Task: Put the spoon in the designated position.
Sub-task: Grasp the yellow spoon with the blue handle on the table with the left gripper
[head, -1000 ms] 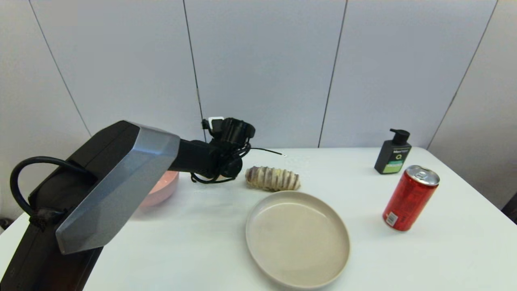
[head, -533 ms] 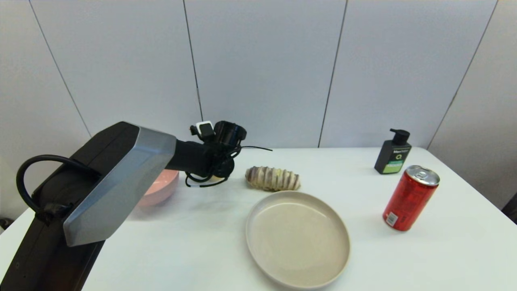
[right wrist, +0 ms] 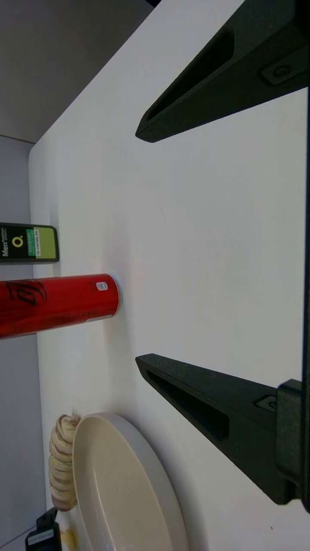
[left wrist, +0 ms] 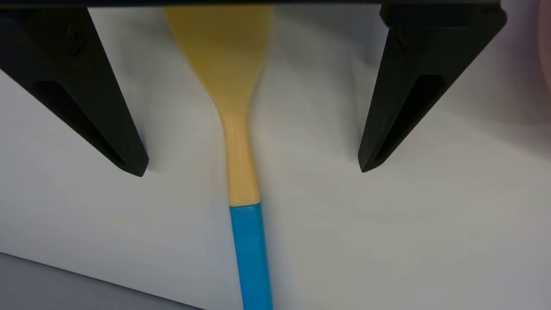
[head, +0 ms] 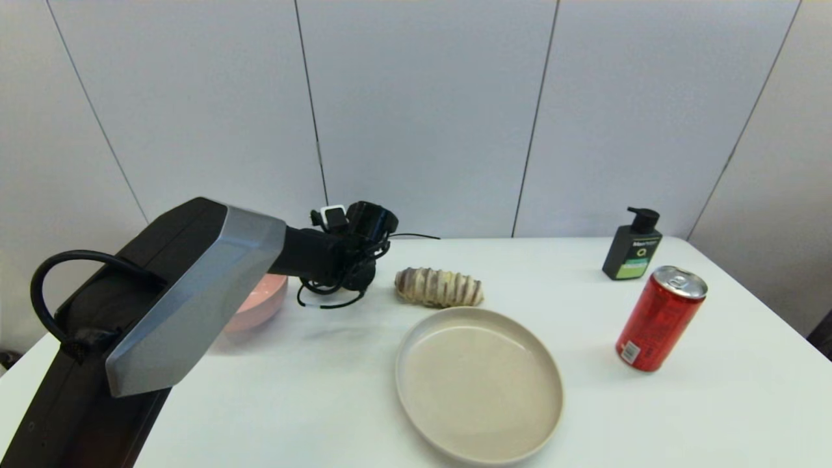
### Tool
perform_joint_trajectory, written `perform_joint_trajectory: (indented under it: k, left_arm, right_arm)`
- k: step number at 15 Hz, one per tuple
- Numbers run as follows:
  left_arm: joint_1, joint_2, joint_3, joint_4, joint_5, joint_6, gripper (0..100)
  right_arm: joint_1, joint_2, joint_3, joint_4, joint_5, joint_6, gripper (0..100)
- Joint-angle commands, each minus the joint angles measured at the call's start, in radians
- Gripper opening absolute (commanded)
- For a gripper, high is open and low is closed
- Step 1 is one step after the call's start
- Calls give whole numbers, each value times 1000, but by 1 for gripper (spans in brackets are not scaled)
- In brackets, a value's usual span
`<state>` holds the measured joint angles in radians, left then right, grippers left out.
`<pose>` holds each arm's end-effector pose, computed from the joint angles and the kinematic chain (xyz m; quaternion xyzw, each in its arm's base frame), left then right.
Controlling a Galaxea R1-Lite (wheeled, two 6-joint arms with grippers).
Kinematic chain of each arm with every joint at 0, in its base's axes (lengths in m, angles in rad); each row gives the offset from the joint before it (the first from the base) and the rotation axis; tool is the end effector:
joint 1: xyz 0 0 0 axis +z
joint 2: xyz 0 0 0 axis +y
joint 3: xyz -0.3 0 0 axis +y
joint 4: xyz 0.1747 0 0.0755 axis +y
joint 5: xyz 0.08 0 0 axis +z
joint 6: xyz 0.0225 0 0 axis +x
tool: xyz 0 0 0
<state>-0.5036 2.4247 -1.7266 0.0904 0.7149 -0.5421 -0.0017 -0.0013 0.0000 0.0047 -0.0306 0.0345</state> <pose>0.4248 -0.2172 0.0739 -0.0340 0.2774 0.1781 0.9435 -0.0229 -0.0006 0.0750 0.0172 0.0014 -0.0162 0.9997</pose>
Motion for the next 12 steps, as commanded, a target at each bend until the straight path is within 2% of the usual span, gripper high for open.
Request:
perform_joint_trajectory:
  k: [1,4,8,12]
  left_arm:
    - [11,10,-14,11,5,-2,100]
    - [17,14,-25,9,-22,14,100]
    - [20,13,-28,9,-126,14,100]
    - [25,14,-33,9,-130,18,100]
  right_arm:
    - [0,1,0,0,0,-1,100]
    - [0,1,0,0,0,1,100]
    - [0,1,0,0,0,1,100]
    - [0,1,0,0,0,1,100]
